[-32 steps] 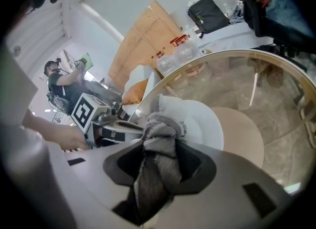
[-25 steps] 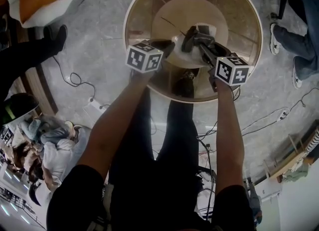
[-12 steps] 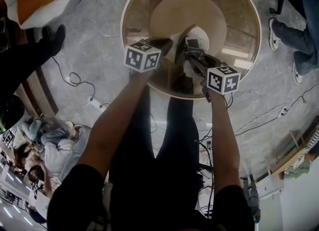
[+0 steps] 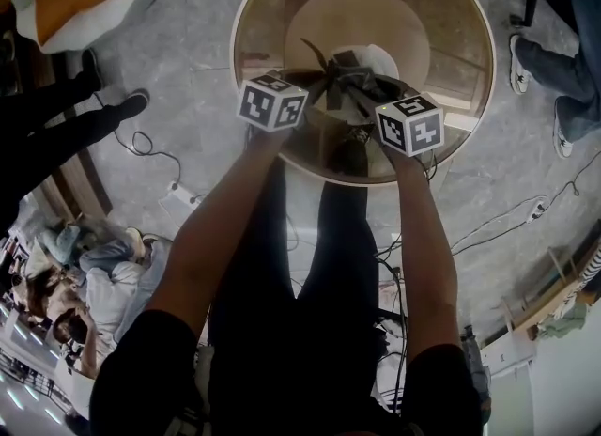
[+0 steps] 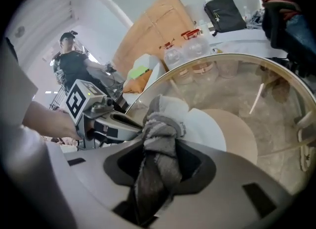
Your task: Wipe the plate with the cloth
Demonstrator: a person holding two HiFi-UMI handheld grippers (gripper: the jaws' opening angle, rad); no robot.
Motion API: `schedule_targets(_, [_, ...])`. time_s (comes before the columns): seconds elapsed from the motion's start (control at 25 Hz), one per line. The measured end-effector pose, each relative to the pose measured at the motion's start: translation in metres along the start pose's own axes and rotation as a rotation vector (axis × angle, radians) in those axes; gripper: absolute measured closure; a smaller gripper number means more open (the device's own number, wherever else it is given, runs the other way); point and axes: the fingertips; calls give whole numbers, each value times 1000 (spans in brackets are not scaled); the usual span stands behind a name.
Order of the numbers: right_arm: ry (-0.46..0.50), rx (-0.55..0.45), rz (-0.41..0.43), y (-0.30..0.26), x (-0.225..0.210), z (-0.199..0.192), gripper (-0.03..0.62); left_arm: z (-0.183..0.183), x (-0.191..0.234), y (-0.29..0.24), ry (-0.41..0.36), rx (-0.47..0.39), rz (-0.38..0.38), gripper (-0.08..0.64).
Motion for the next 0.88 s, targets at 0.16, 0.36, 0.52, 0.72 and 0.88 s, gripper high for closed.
schedule_targets(0.16, [-20, -64, -84, 15, -33, 14, 449, 0, -1, 0, 1, -3, -3, 523])
schedule_targets(0.36, [-80, -83, -125, 44, -54, 5, 449, 0, 2, 3, 1, -15, 0, 523])
schedule_targets(0.52, [-93, -55, -122, 59, -39, -23, 449, 2, 4, 5, -1, -23, 4, 523])
schedule_targets(0.72, [-134, -33, -71, 47, -12, -44, 449, 5, -1, -3, -4, -18, 3, 526])
schedule_targets(0.88, [-129, -22, -10, 20, 9, -37, 449, 4, -2, -2, -7, -8, -2, 526])
Point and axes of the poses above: the fingertips, and each gripper's own axes: y backward along the fingers, x to its left, z out of its top, and after that the axes turned 11 degrees about -x, right-handed
